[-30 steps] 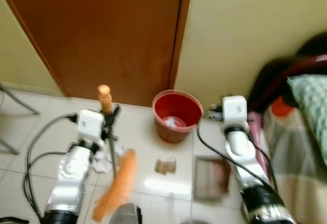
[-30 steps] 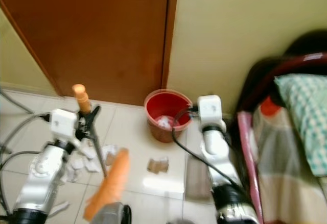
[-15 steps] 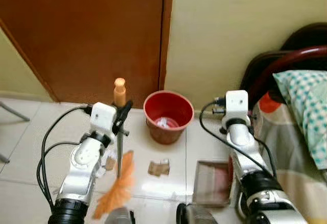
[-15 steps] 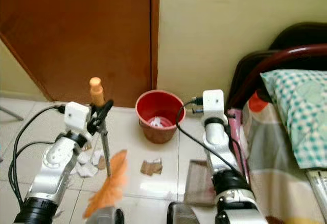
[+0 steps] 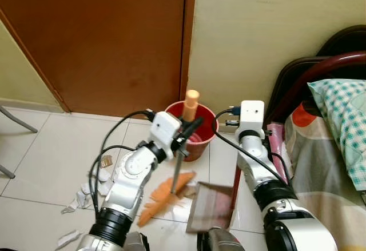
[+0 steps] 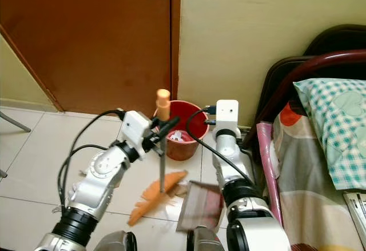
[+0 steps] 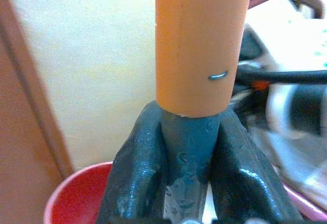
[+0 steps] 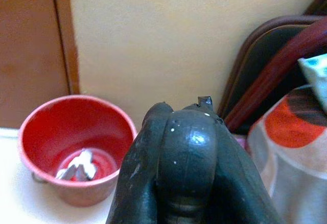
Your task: Sweep floor
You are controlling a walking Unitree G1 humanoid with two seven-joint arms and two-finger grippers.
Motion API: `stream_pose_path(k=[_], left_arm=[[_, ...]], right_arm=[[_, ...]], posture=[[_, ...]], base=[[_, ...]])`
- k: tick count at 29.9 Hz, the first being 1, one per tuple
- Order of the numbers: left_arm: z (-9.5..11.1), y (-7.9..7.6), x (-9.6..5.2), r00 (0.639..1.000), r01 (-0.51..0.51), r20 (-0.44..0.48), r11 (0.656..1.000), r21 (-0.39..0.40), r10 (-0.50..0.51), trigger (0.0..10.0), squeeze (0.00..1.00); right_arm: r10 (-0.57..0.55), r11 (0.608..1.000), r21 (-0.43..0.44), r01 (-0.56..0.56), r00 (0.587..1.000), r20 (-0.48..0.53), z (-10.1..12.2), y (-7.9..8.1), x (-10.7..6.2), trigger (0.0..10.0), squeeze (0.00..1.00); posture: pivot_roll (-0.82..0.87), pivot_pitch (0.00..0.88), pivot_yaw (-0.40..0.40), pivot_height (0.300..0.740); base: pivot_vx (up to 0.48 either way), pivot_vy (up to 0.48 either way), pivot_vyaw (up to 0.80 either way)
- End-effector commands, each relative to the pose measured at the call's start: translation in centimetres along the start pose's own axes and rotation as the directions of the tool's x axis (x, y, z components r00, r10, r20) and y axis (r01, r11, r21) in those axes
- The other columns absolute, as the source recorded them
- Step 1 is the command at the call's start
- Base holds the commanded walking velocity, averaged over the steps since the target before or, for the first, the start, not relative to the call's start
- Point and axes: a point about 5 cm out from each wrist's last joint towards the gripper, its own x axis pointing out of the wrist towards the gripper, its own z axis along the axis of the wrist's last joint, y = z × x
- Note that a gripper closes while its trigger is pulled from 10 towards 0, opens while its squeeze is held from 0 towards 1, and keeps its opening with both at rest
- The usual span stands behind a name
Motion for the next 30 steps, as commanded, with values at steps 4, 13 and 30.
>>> stream_pose_path(k=[4, 13, 30], left_arm=[[0.3, -0.3, 0.4, 0.999, 0.044, 0.012, 0.997, -0.061, -0.044, 10.0, 0.0], [1.4, 1.4, -0.2, 0.989, -0.075, 0.087, 0.918, -0.39, 0.118, 10.0, 0.0], [-0.2, 8.8, -8.2, 0.866, -0.473, -0.04, 0.791, -0.389, 0.498, 10.0, 0.0]], right_arm=[[0.017, 1.0, -0.011, -0.018, 0.999, -0.027, -0.2, 1.0, 0.0, 10.0, 0.0], [0.058, 0.998, -0.032, -0.058, 0.998, -0.012, 0.0, 2.2, -0.1, 10.0, 0.0], [0.036, 0.997, -0.068, -0.032, 0.997, 0.064, -0.1, -0.5, 0.0, 10.0, 0.0]], posture=[[0.05, 0.131, -0.042, 0.74], [0.05, 0.115, -0.056, 0.74], [0.03, 0.099, -0.091, 0.74]], base=[[0.0, 0.0, 0.0], [0.0, 0.0, 0.0], [0.0, 0.0, 0.0]])
